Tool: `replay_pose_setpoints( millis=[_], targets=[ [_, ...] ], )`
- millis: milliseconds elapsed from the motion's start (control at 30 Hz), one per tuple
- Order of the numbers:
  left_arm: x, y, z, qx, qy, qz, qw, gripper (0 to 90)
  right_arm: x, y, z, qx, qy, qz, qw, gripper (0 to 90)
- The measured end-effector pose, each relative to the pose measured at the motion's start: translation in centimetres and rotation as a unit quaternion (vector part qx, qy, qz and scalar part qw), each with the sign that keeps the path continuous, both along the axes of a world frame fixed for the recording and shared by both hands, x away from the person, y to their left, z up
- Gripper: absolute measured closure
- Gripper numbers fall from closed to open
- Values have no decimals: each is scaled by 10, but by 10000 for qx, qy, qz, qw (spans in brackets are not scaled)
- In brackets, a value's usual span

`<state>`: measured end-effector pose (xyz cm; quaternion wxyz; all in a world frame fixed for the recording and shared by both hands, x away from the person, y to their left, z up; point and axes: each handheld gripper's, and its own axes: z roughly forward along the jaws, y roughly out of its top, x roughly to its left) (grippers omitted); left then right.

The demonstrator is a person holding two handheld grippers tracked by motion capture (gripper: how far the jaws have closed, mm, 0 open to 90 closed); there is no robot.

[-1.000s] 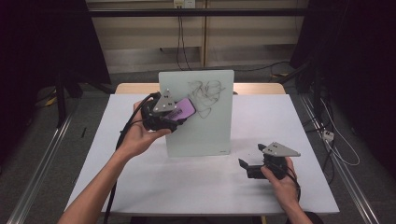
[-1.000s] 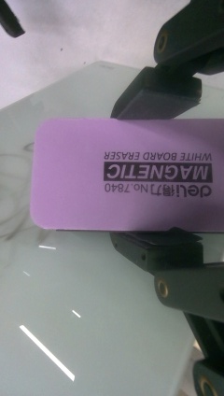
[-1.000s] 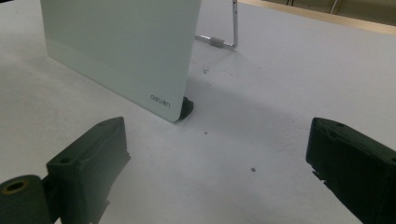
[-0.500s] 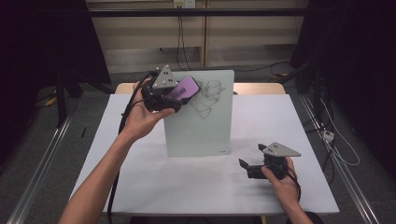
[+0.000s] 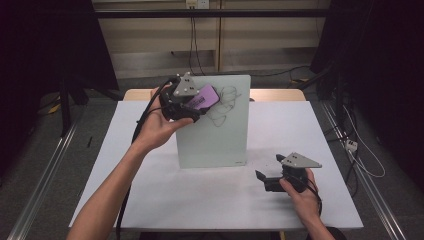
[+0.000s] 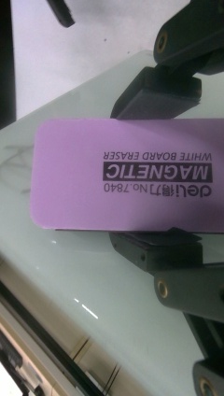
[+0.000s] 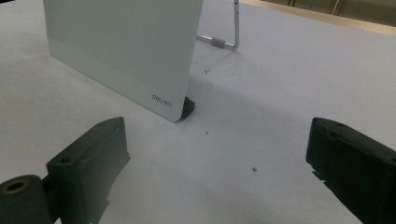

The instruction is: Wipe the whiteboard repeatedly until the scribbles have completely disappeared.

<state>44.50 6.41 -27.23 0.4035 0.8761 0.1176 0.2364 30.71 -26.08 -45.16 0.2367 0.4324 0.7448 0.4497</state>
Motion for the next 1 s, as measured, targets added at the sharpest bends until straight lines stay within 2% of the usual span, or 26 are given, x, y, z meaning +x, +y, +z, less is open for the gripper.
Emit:
replay_pose_setpoints(
  millis=[300, 400, 467, 600, 833, 1000],
  targets=[
    [-9, -12, -22, 200, 142, -175, 9995, 408, 0, -1, 0, 3, -9, -6, 10000, 55],
    [-10, -14, -28, 233, 203, -237, 9992, 408, 0, -1, 0, 4, -7, -9, 10000, 55],
    [-11, -16, -31, 174, 218, -222, 9994, 408, 0, -1, 0, 0, -5, -9, 10000, 55],
    [-8, -13, -28, 129, 349, -262, 9990, 409, 0, -1, 0, 8, -7, -13, 10000, 55],
    [0, -5, -11, -193, 420, -116, 9989, 409, -1, -1, 0, 20, -5, -9, 10000, 55],
    [5, -3, 6, -284, 227, 13, 9993, 409, -1, -1, 1, 29, -4, -11, 10000, 55]
  ],
)
